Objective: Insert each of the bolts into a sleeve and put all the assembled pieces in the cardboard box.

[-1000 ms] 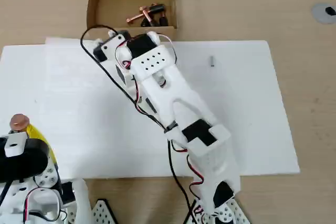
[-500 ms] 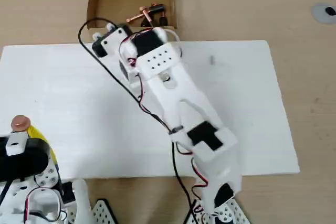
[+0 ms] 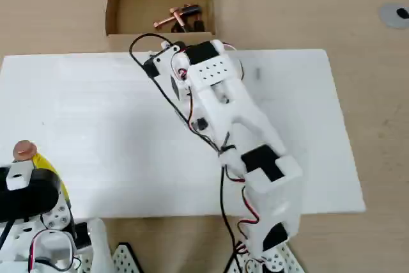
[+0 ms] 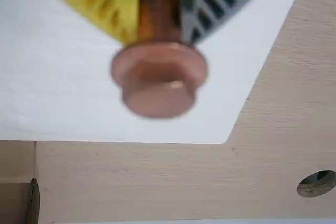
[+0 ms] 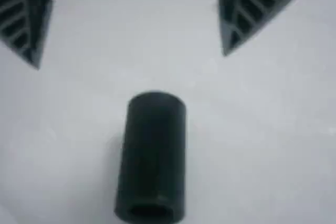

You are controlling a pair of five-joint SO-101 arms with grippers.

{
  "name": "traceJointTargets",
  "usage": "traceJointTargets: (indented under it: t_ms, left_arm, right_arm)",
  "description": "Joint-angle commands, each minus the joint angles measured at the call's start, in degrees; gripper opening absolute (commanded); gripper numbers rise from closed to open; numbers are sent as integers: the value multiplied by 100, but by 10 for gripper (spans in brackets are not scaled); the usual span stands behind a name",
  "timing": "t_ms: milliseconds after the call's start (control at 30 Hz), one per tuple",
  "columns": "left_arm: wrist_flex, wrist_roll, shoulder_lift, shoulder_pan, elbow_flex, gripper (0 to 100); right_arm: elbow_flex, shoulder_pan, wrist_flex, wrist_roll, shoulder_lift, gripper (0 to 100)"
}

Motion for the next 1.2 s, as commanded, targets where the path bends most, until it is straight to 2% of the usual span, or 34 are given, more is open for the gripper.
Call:
traceJointTargets:
  t_ms: [0,633,933,1000,1167]
  left_arm:
    - [-9,-26,48,-79,-237,4]
    - [-9,-18,40,-79,-185,4]
    - [0,-18,40,-79,-185,4]
    - [0,-18,40,-79,-185,4]
    - [0,-18,40,-79,-185,4]
  right_arm:
    - [-163,66,-53,26,92,260]
    - [-1877,75,-18,26,1815,260]
    - [-2009,92,-18,26,2396,257]
    - [-2009,92,-18,26,2396,222]
    - [-2009,75,97,18,2413,58]
